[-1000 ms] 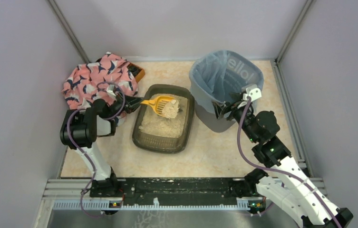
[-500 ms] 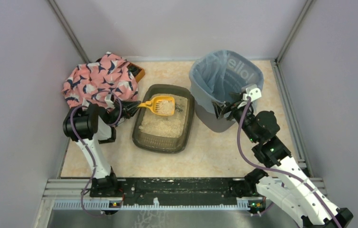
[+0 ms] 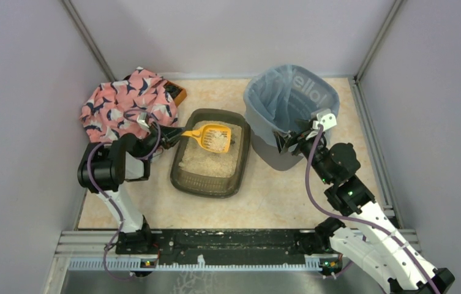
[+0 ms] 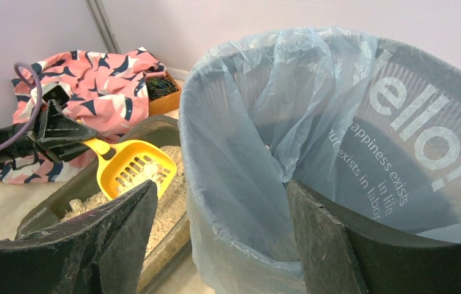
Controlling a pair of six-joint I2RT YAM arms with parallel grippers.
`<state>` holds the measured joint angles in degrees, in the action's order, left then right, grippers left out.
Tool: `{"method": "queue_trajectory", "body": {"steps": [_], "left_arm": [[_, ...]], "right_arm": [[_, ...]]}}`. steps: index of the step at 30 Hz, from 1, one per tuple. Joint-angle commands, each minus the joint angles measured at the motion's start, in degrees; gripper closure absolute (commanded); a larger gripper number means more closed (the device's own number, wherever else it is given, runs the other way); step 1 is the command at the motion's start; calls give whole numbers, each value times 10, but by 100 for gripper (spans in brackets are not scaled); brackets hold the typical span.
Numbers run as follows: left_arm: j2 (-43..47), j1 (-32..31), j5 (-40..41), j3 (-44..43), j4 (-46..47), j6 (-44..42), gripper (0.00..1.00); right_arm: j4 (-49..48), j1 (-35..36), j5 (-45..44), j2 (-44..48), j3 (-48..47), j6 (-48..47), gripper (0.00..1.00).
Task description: Clean the litter box
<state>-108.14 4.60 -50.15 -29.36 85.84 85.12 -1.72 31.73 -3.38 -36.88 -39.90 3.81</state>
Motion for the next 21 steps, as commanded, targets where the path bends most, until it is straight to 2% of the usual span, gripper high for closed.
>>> {"method": "queue_trajectory", "body": {"steps": [1, 3, 7, 9, 11, 14, 18, 21], "left_arm": [[36, -14, -1, -15, -48, -65, 100], [27, -34, -3, -21, -39, -59, 100], [6, -9, -2, -3, 7, -37, 100], [3, -30, -7, -7, 25, -26, 100], [10, -40, -6, -2, 16, -36, 100], [9, -7, -6, 11, -2, -48, 100], [6, -43, -19, 0, 11, -44, 100], [10, -18, -1, 28, -6, -65, 100]], "right_arm": [[37, 0, 2, -11, -5, 11, 22], [34, 0, 2, -12, -3, 12, 22], [46, 0, 0, -10, -10, 9, 22], [43, 0, -1, -3, -6, 10, 22], [41, 0, 0, -8, -7, 10, 22], [47, 0, 1, -12, -13, 9, 22], [42, 0, 3, -11, -10, 9, 22], [51, 0, 1, -11, -16, 8, 22]]}}
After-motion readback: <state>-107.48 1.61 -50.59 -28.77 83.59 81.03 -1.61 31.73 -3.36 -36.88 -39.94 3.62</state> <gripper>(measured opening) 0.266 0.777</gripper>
